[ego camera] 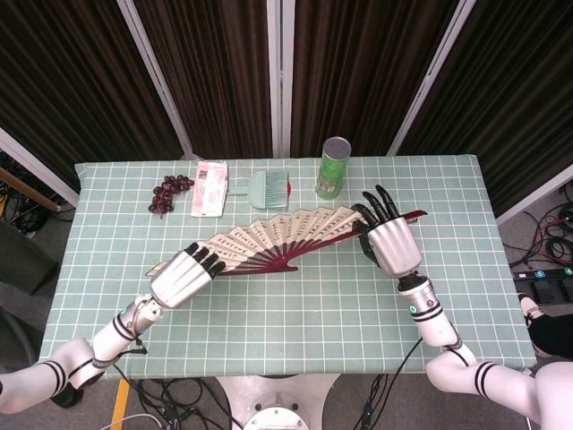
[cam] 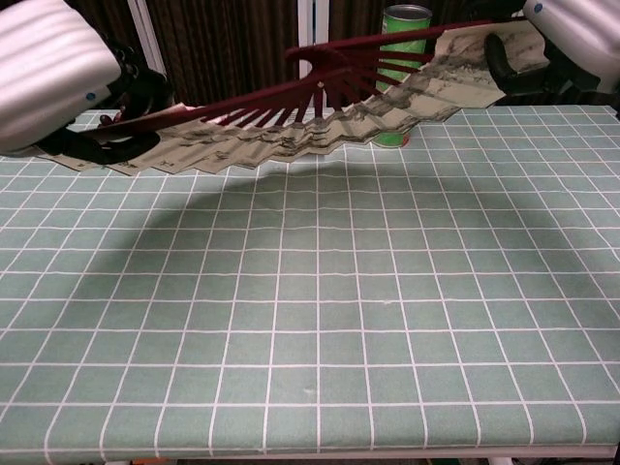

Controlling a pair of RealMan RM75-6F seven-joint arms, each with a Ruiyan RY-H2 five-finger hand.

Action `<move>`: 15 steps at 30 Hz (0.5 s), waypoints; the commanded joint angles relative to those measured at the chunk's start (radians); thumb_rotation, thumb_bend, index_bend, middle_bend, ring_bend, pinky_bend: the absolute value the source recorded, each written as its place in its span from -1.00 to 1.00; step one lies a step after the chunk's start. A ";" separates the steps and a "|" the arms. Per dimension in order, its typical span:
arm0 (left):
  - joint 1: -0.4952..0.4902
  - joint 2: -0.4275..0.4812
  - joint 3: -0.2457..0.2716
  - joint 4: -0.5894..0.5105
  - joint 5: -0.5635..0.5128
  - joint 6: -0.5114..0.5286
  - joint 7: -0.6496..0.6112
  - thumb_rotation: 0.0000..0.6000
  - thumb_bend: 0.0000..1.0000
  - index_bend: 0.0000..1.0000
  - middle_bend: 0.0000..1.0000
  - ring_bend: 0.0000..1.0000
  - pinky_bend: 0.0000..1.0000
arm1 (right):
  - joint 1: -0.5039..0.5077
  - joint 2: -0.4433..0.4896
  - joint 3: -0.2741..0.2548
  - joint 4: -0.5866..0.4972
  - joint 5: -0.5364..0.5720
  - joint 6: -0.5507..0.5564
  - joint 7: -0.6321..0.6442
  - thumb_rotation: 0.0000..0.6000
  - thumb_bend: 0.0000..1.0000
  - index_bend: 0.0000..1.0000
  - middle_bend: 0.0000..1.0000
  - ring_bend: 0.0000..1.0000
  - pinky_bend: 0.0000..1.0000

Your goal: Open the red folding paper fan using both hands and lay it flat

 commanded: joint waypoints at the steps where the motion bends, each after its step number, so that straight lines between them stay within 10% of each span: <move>1: -0.009 0.003 0.016 -0.039 -0.007 -0.051 0.056 1.00 -0.24 0.10 0.26 0.28 0.48 | -0.032 -0.057 -0.024 0.092 -0.039 0.046 -0.014 1.00 0.26 0.17 -0.43 -0.75 -1.00; 10: -0.010 -0.005 0.014 -0.104 -0.069 -0.156 0.204 1.00 -0.26 -0.08 0.13 0.15 0.36 | -0.082 -0.173 -0.039 0.269 -0.046 0.083 -0.009 1.00 0.26 -0.04 -0.54 -0.85 -1.00; 15: -0.003 0.012 0.020 -0.195 -0.124 -0.228 0.268 1.00 -0.65 -0.28 0.01 0.03 0.24 | -0.115 -0.185 -0.058 0.297 -0.048 0.081 -0.011 1.00 0.26 -0.17 -0.60 -0.94 -1.00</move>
